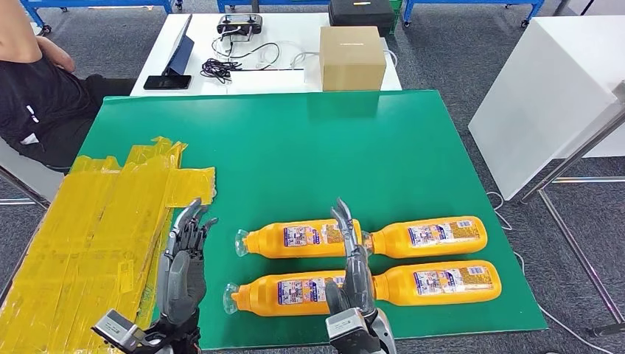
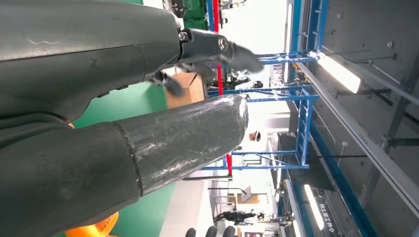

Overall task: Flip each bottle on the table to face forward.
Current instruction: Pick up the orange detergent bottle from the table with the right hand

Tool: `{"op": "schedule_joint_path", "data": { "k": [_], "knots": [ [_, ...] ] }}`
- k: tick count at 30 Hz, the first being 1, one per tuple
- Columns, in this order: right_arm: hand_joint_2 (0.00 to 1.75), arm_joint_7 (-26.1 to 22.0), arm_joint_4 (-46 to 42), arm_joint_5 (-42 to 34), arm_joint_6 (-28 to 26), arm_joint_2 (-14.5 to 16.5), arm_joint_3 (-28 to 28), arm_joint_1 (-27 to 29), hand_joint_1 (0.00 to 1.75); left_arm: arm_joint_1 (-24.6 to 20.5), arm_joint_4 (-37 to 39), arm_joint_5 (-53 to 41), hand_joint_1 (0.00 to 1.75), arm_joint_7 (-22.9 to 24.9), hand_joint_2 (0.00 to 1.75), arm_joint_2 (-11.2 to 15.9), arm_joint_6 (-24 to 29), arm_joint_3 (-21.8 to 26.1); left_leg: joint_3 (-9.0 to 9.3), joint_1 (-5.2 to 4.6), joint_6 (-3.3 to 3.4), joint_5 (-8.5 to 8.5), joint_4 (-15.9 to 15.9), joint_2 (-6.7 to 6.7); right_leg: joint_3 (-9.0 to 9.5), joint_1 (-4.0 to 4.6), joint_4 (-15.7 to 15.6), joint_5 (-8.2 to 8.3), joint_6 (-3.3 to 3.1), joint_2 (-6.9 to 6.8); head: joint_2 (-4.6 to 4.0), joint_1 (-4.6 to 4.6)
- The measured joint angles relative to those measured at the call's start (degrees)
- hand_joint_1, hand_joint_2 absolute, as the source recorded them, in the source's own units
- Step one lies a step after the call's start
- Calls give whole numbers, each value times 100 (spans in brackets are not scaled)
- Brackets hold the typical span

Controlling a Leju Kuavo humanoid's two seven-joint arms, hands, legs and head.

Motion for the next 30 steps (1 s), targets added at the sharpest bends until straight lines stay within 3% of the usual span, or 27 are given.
{"op": "schedule_joint_path", "data": {
  "k": [4,7,14,30],
  "knots": [
    [175,16,42,30,16,3,-16,-3,0,0,12,-15,0,-1,0,-4,1,27,0,0,0,0,0,0,1,0,0,0,0,0,0,0],
    [175,307,99,423,26,-6,-1,-34,0,6,25,-33,0,-1,0,-11,-8,56,0,0,0,0,0,1,1,0,0,0,0,0,0,0],
    [175,2119,529,3142,-534,-216,401,-314,0,170,-40,-46,0,-5,0,-68,-79,240,-1,0,0,0,0,0,0,0,0,0,0,0,0,1],
    [175,2953,677,3925,-528,-737,1370,-437,0,484,-228,55,0,-8,0,-254,-285,769,-3,0,0,-1,0,2,-5,0,0,0,0,0,0,1]
  ]
}}
